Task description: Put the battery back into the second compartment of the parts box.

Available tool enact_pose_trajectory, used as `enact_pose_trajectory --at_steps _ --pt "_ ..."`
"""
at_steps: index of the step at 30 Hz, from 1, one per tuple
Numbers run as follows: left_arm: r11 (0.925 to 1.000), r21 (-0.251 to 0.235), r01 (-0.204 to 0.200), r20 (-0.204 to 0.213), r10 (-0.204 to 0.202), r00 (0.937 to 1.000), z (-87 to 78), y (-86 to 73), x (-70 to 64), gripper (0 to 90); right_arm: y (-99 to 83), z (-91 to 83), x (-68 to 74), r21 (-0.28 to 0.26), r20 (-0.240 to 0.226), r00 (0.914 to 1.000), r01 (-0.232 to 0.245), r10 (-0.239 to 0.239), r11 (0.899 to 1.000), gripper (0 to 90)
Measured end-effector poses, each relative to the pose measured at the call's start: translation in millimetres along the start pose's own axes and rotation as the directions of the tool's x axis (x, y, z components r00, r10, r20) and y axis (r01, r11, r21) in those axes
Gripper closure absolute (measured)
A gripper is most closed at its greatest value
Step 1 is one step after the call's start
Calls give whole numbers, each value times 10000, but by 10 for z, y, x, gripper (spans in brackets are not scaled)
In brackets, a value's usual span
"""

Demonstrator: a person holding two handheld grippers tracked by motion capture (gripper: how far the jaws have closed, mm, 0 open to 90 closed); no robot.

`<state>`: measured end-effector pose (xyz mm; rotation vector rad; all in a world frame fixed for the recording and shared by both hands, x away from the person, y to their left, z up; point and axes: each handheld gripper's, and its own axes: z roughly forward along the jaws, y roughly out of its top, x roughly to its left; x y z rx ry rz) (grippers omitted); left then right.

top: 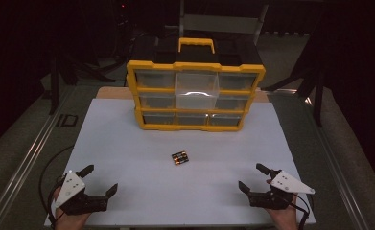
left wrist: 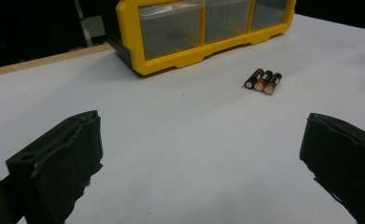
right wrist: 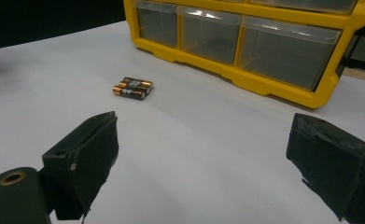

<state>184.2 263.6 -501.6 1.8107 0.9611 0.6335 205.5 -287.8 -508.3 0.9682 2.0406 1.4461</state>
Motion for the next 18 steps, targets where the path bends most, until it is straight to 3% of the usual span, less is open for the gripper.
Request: enact_pose_trajectory --at_steps 10,14,18 --pt "9996 225 -161 -30 162 9999 28 29 -16 1 4 -5 20 42 57 9999 161 -162 9999 87" --pt "9987 466 -196 67 193 9998 50 131 -17 2 9 -15 25 2 140 9998 157 -157 9999 87" --pt "9991 380 -212 235 204 9995 72 226 -20 1 9 -17 23 -6 145 9998 104 -104 9999 87"
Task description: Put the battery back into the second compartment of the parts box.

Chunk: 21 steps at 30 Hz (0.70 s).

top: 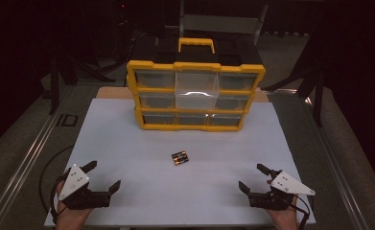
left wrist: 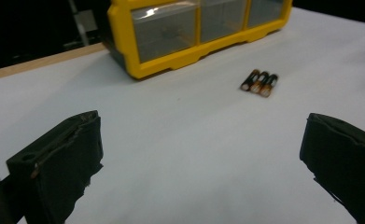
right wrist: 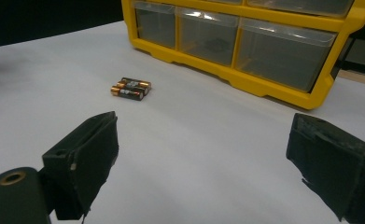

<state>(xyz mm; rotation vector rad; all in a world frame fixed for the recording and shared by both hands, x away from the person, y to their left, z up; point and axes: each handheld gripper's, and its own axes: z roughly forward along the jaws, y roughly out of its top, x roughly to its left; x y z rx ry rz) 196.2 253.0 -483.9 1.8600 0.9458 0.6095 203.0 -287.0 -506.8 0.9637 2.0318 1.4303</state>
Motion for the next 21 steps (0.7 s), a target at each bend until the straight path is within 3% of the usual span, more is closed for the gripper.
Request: enact_pose_trajectory --at_steps 4,5,21 --pt "9999 69 -98 121 97 9999 21 47 -4 2 -3 2 -6 16 9 10000 -23 23 10000 87" --pt "9994 161 -304 231 300 9993 76 128 1 2 -3 4 -6 10 13 10000 -41 41 10000 87" --pt "9962 313 -812 742 787 9941 449 517 25 2 -8 11 -10 -9 -48 9999 -134 134 9999 87"
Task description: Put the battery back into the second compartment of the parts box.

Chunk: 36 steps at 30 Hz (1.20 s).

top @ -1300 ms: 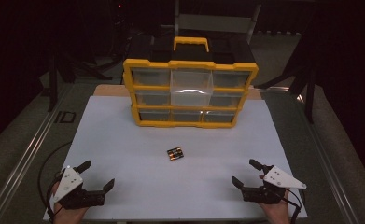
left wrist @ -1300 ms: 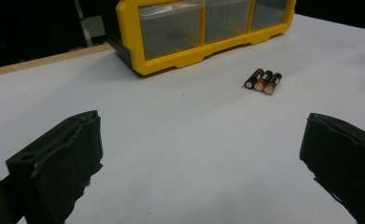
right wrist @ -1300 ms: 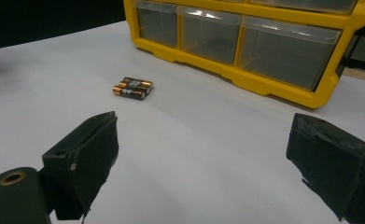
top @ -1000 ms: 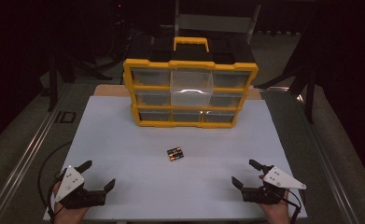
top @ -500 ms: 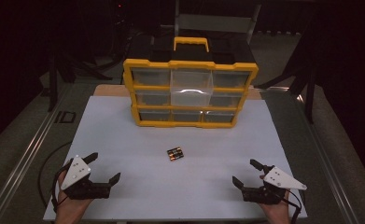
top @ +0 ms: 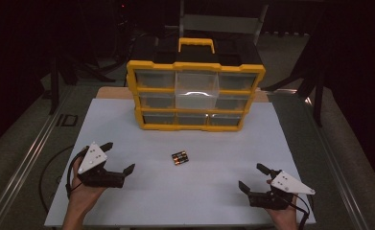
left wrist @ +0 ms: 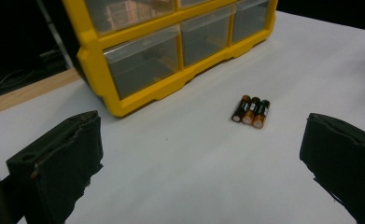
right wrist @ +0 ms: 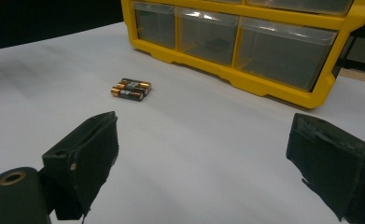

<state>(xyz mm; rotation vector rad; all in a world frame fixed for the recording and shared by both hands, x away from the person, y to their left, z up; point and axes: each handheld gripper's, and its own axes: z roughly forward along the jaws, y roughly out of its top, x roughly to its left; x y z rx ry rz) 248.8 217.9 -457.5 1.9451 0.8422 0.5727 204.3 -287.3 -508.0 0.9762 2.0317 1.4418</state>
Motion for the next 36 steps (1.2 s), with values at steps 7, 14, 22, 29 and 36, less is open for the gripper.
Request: enact_pose_trajectory --at_steps 7,14,22,29,36 --pt "9994 178 -301 256 296 9992 175 181 8 6 -1 2 -1 -2 -3 10000 -9 9 10000 87" --pt "9982 371 -481 562 459 9974 368 343 15 8 1 2 1 -4 -54 10000 -34 34 10000 87" --pt "9954 689 -663 878 601 9943 591 443 11 8 5 -9 -4 -38 -24 10000 14 -14 10000 87" --pt "9922 954 -802 1192 686 9905 767 505 -16 16 7 -9 0 -62 -49 10000 22 -22 10000 87" --pt "9860 1401 -905 1529 688 9858 956 562 -31 21 7 -9 4 -20 -47 10000 11 -11 10000 88"
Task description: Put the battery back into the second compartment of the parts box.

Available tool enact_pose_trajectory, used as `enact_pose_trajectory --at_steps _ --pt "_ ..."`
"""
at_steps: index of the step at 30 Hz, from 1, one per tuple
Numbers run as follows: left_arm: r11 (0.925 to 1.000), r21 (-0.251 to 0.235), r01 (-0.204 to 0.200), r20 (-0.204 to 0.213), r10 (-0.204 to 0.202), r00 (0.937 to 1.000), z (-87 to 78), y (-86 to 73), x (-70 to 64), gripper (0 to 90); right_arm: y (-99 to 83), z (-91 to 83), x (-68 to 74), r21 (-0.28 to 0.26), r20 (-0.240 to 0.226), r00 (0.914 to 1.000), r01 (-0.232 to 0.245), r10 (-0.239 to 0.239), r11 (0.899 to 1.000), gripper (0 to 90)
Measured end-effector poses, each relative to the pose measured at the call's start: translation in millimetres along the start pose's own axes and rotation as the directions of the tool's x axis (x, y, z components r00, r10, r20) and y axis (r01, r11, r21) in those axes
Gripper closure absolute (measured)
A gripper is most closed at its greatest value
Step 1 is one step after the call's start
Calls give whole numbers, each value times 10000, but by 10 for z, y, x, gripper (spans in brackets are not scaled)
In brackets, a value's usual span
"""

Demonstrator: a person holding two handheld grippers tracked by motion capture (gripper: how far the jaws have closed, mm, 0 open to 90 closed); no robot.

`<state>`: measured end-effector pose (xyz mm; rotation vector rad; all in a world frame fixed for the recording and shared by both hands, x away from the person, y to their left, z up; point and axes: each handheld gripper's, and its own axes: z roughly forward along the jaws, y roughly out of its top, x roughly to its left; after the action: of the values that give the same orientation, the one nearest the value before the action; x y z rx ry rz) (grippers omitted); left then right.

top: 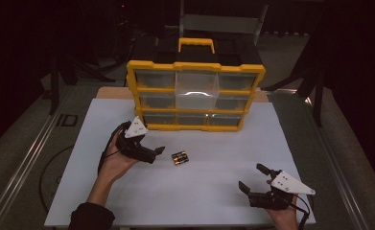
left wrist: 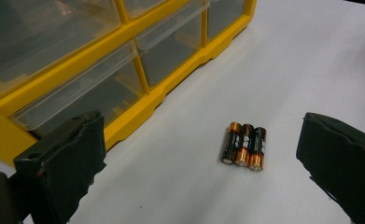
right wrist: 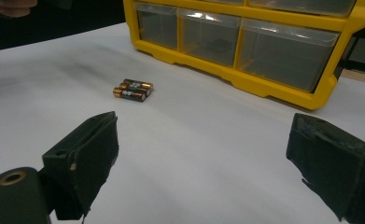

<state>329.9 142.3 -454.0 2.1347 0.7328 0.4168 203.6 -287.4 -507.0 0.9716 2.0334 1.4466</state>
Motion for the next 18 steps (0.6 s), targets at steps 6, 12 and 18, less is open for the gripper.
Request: enact_pose_trajectory --at_steps 6,12,18 --pt "9989 463 -117 215 107 9997 157 52 2 34 1 -3 -5 -24 -20 10000 0 0 10000 87" --pt "9956 904 -259 458 218 9987 296 87 -4 52 2 -4 -5 -19 -26 10000 -22 22 10000 88" --pt "9884 1448 -455 594 372 9975 445 127 -35 64 2 -2 -5 -16 -49 10000 -16 16 10000 87"
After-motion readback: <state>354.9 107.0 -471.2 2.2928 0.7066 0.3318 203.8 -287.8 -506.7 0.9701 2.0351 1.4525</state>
